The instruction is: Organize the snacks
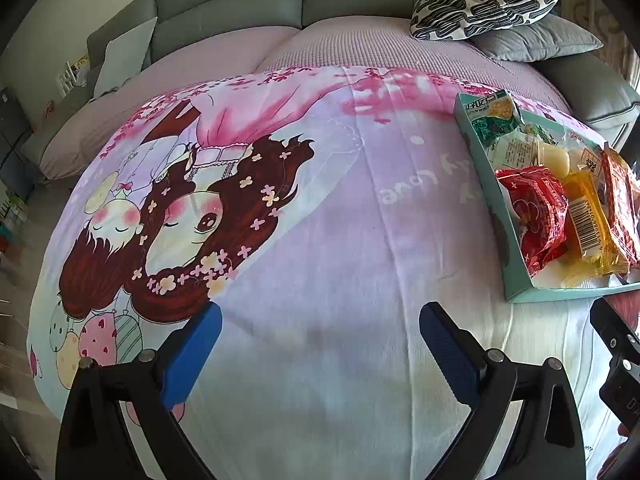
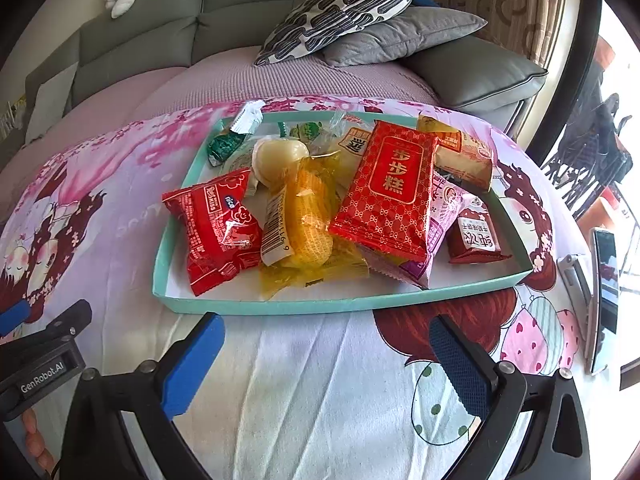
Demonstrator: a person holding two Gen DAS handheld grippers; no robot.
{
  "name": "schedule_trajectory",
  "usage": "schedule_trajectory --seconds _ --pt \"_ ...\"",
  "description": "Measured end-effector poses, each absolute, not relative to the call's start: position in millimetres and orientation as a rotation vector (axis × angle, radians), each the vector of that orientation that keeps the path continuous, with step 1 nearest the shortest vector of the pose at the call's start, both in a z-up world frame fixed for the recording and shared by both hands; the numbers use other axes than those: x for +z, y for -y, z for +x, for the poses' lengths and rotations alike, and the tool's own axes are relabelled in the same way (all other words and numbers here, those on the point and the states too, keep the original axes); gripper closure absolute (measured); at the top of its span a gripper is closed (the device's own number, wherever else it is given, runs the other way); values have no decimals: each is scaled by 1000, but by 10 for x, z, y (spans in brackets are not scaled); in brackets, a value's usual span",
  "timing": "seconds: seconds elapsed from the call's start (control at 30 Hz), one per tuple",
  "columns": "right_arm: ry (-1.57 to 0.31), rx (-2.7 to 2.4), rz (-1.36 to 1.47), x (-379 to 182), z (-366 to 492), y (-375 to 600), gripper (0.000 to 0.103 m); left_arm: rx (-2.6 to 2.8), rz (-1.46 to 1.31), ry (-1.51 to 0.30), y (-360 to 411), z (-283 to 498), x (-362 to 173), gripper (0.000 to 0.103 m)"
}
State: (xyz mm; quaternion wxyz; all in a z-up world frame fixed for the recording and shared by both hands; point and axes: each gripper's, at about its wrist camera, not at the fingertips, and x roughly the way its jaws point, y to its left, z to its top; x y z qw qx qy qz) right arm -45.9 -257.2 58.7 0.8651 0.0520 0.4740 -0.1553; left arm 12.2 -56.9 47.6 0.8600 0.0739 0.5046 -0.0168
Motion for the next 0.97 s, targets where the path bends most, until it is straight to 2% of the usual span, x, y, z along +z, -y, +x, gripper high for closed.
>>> schedule_trajectory --seconds 0.97 --pt "-1007 -314 92 553 -427 2539 0 -53 143 -1013 572 163 490 4"
